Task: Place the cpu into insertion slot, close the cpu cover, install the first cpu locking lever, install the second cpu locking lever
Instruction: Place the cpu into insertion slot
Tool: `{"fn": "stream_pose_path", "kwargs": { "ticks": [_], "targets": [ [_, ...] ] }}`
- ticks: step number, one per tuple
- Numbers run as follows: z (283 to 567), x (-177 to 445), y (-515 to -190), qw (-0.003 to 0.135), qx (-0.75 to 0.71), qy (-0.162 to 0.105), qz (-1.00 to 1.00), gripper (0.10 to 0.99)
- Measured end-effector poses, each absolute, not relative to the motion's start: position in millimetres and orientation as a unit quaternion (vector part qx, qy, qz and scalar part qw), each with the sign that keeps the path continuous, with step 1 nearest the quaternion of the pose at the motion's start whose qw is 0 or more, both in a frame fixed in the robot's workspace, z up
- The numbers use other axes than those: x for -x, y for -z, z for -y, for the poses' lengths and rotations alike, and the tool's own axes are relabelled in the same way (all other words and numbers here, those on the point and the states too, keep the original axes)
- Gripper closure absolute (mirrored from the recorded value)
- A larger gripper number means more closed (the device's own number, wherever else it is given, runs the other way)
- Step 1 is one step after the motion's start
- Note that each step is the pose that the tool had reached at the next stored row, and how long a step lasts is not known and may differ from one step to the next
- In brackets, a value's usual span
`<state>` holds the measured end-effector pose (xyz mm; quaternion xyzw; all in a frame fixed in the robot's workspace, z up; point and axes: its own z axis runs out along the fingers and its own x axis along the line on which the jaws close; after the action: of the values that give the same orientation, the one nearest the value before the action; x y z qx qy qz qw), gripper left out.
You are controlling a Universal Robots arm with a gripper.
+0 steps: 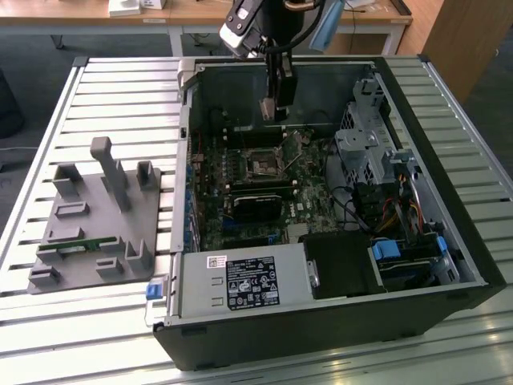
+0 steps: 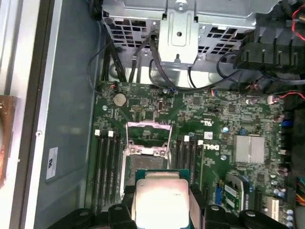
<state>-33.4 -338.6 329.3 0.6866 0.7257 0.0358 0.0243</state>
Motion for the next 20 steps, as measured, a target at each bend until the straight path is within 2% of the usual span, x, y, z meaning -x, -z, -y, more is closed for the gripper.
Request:
{"fn": "stream_pose_path", "kwargs": {
  "ticks": [20],
  "targets": [
    [330.8, 33.4, -299.5, 0.024, -0.694, -0.036, -0.719, 0.557]
  ]
}}
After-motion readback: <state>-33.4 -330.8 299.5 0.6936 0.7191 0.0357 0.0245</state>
